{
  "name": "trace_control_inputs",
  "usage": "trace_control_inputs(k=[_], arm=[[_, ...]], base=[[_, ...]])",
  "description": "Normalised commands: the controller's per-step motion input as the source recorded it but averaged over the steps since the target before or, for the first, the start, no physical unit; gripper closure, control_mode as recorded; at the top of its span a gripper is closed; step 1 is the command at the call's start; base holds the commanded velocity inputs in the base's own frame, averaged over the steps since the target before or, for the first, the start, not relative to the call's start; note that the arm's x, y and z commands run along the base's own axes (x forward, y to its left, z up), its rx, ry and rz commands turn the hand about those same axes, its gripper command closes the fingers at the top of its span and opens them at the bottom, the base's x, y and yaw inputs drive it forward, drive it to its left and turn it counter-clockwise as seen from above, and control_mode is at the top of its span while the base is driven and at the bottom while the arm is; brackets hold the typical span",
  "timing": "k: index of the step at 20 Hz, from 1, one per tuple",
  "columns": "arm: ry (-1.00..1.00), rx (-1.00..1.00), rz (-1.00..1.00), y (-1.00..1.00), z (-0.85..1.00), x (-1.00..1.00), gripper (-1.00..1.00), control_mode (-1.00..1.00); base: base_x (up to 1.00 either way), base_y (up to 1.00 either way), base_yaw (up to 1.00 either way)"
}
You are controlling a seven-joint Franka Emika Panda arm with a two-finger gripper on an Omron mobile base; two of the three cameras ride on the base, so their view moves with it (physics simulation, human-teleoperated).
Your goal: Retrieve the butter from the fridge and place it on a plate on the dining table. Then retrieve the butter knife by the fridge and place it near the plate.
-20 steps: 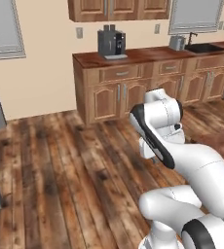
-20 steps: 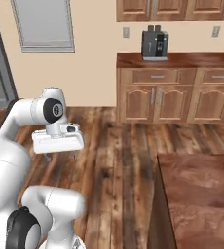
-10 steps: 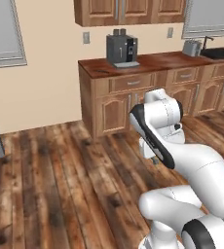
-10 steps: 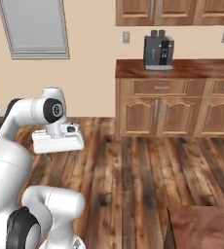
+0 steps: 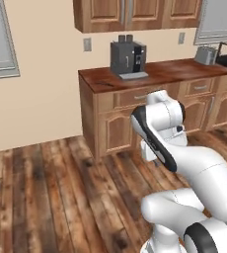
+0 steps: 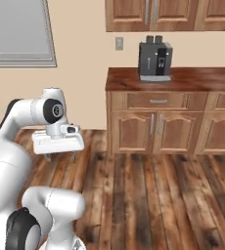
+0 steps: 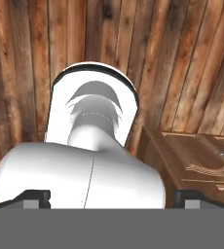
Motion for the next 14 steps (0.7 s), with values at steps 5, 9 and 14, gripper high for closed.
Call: trace_control_inputs(k=[5,9,14], arm=[[0.0,0.0,0.0,0.0,0.0,0.0,-1.0,1.0],[0.0,0.0,0.0,0.0,0.0,0.0,-1.0,1.0],[0.0,0.0,0.0,0.0,0.0,0.0,-1.0,1.0]], base=[[1.0,-0.57,0.0],[1.0,-0.24,0.0],[1.0,0.1,-0.08]])
